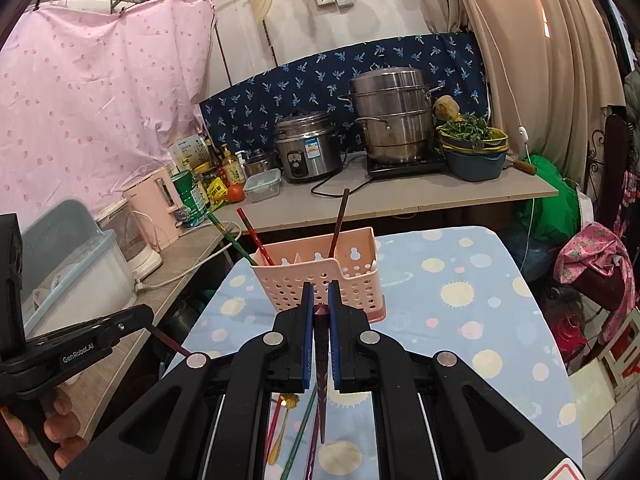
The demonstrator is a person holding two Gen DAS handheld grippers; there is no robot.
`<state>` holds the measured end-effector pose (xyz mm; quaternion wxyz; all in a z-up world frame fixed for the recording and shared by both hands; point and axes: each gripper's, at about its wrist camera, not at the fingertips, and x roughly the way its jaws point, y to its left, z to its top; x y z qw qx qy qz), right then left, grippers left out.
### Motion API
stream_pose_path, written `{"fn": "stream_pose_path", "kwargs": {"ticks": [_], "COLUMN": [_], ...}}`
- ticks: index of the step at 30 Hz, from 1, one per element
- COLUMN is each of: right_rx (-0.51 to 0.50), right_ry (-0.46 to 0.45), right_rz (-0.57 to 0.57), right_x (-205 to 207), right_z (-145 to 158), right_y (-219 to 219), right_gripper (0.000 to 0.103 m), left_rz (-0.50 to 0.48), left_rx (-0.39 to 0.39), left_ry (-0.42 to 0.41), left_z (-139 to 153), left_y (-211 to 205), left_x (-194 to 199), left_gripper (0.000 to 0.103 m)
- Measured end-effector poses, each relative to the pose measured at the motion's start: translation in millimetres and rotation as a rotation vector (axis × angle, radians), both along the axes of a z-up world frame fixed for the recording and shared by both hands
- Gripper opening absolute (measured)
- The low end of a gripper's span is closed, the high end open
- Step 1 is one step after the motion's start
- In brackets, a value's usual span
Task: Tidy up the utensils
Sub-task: 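Lift both dark red chopsticks and carry them over the pink basket, then open both tools to drop the chopsticks into the basket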
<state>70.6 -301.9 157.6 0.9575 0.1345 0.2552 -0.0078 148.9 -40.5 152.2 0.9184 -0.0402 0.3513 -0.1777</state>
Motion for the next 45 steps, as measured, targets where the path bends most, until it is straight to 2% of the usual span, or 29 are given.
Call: {"fn": "stream_pose_path", "kwargs": {"ticks": [9, 17, 22, 26, 33, 45], "right_rx": [0.019, 0.114, 0.117, 0.122, 0.114, 0.093], "right_ry": [-0.059, -0.188, -0.262, -0.287, -0.252, -0.107], "right_rz": [-0.015, -0.045, -0.071, -0.093, -0.101, -0.066], "right_x": [22.6, 59.0, 85.6, 107.5, 148.4, 183.3], "right_z": [26.9, 67.2, 88.8, 94.6, 79.3, 15.4], "right_y": [-13.1, -36.9, -43.4, -47.7, -48.9, -37.0], "right_gripper": [0.007, 0.007, 0.007, 0.007, 0.007, 0.007], "left_rz": [0.0, 0.037, 0.06, 0.08, 0.099, 0.09], "left_rx": [-0.042, -0.069, -0.093, -0.097, -0.097, -0.073], "left_ry": [-0.084, -0.2, -0.288, -0.335, -0.326, -0.197], "left_z": [41.9, 89.3, 114.5, 123.8, 108.4, 34.1], "left_y": [-6.8, -15.9, -20.4, -23.2, -26.4, -39.2], "left_x": [19.4, 53.5, 72.2, 91.1, 128.0, 168.6], "left_gripper": [0.007, 0.007, 0.007, 0.007, 0.007, 0.007]}}
